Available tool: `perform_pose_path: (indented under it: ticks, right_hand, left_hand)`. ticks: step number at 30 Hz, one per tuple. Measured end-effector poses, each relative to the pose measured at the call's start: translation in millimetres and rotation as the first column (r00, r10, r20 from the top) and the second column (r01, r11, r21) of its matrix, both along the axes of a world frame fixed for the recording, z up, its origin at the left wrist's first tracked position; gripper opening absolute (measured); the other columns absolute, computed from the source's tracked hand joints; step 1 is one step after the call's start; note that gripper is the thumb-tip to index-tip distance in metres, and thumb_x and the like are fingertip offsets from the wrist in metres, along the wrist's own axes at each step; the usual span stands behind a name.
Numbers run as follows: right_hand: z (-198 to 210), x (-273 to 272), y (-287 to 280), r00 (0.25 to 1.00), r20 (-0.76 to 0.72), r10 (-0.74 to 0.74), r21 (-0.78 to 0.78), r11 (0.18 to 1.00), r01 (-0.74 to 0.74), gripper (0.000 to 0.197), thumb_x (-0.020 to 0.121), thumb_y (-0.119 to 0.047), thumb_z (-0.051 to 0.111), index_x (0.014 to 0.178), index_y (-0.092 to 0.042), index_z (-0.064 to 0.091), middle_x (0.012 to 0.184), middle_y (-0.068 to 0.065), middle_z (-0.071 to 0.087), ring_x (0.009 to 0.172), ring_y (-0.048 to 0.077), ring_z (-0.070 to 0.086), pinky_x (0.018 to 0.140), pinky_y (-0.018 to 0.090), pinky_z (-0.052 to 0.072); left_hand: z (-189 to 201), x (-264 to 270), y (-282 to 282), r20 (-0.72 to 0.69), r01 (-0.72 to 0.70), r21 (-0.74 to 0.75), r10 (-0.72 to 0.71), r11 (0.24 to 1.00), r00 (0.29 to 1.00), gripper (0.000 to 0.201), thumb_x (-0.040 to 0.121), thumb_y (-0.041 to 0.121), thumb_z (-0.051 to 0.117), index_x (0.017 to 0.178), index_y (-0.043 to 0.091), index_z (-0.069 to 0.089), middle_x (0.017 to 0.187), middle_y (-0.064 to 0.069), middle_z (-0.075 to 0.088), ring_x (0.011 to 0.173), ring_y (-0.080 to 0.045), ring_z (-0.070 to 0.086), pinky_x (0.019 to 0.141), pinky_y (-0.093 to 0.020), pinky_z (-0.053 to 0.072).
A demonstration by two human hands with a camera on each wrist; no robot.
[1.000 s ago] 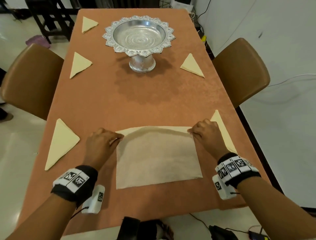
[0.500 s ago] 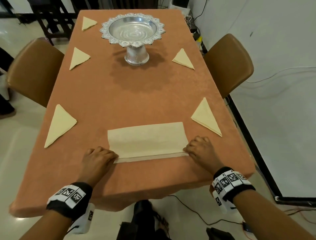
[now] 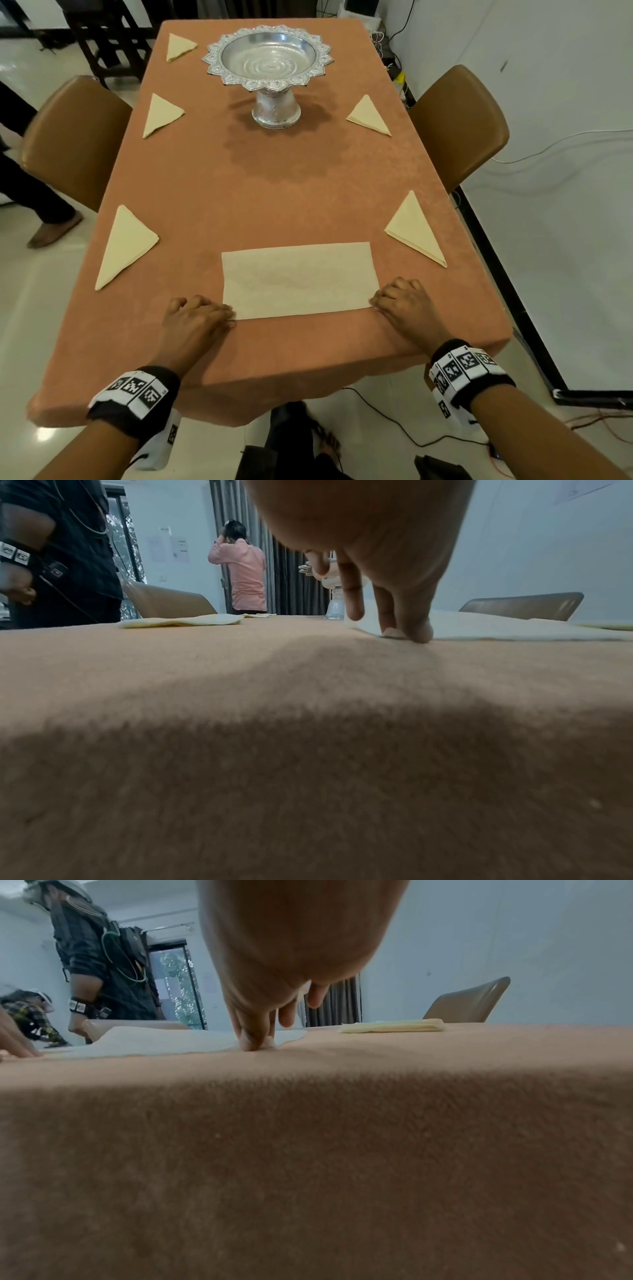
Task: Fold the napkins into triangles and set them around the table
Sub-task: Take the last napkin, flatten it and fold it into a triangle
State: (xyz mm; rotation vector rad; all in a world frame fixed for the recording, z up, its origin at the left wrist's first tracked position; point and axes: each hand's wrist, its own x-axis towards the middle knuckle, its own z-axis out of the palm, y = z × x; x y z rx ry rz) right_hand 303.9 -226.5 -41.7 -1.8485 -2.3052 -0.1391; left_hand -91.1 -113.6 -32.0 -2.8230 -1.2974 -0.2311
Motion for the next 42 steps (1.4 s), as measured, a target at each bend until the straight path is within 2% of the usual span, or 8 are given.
perform_pose_path:
  ticks: [5,9,22,24,27,32,38,42]
  right_hand:
    - [-2,0,6,0.989,0.123,0.082,0.007,0.997,-0.083,0.015,0.078,-0.009,0.065,0.089,-0.019,0.067,0.087,-0.001,0.065,0.081,0.021,0.056,0.070,0.033,0.028]
    - [2,-1,12,0.986,0.147,0.079,-0.028,0.997,-0.075,0.020,0.081,-0.013,0.044,0.088,-0.020,0.062,0.085,-0.001,0.061,0.079,0.020,0.053,0.069,0.033,0.028]
    - [2,-6,-67,0.997,-0.055,0.059,-0.102,0.993,-0.064,0.022,0.085,-0.029,0.042,0.082,-0.027,0.064,0.078,-0.011,0.060,0.072,0.013,0.055,0.061,0.027,0.042]
    - [6,-8,-69,0.994,-0.105,0.002,-0.112,0.994,-0.014,0.025,0.086,-0.035,0.043,0.089,-0.026,0.065,0.084,-0.011,0.062,0.079,0.012,0.055,0.065,0.027,0.040]
    - [17,-12,-50,0.948,-0.266,-0.173,-0.145,0.980,0.138,0.034,0.087,-0.037,0.039,0.102,-0.023,0.067,0.097,-0.008,0.065,0.095,0.011,0.049,0.075,0.031,0.036]
    - [23,-5,9,0.826,-0.368,-0.426,-0.296,0.896,0.330,0.029,0.092,-0.018,0.052,0.119,-0.017,0.061,0.114,0.000,0.060,0.109,0.020,0.049,0.089,0.037,0.043]
    - [23,-3,44,0.812,-0.334,-0.478,-0.456,0.836,0.305,0.009,0.085,-0.019,0.063,0.094,-0.018,0.066,0.093,-0.004,0.054,0.103,0.020,0.046,0.079,0.032,0.040]
    - [21,-4,47,0.830,-0.309,-0.464,-0.444,0.842,0.306,0.007,0.086,-0.015,0.059,0.084,-0.019,0.065,0.091,-0.003,0.056,0.100,0.022,0.046,0.082,0.039,0.042]
  left_hand:
    - [-4,4,10,-0.010,0.065,0.071,-0.065,0.995,0.998,0.038,0.084,0.041,0.041,0.075,0.024,0.074,0.079,0.007,0.072,0.074,-0.019,0.056,0.064,-0.033,0.024]
    - [-4,8,16,-0.072,0.136,0.109,-0.128,0.985,0.989,0.037,0.087,0.035,0.038,0.070,0.017,0.066,0.073,0.000,0.068,0.065,-0.024,0.060,0.065,-0.035,0.025]
    - [4,-14,-80,-0.067,0.128,-0.070,-0.133,0.989,0.989,0.027,0.088,0.037,0.034,0.090,0.026,0.060,0.086,0.004,0.067,0.075,-0.018,0.062,0.066,-0.032,0.040]
    - [7,-12,-83,-0.019,0.071,-0.080,-0.073,0.994,0.997,0.045,0.097,0.044,0.026,0.099,0.024,0.065,0.093,0.005,0.068,0.082,-0.017,0.062,0.065,-0.033,0.041]
    - [18,0,-64,0.173,-0.125,-0.163,0.153,0.979,0.973,0.034,0.094,0.032,0.037,0.113,0.022,0.063,0.103,-0.001,0.068,0.091,-0.021,0.059,0.071,-0.038,0.044]
    - [29,19,-3,0.258,-0.262,-0.550,0.459,0.793,0.850,0.037,0.096,0.029,0.054,0.132,0.022,0.052,0.120,-0.001,0.057,0.105,-0.019,0.053,0.089,-0.040,0.045]
    - [36,33,32,0.132,-0.222,-0.734,0.455,0.642,0.881,0.011,0.087,0.024,0.069,0.087,0.014,0.071,0.093,0.003,0.063,0.090,-0.018,0.058,0.072,-0.026,0.042]
    - [31,28,39,0.147,-0.192,-0.747,0.439,0.636,0.886,0.010,0.088,0.022,0.067,0.082,0.016,0.071,0.092,0.005,0.065,0.086,-0.012,0.058,0.070,-0.018,0.041]
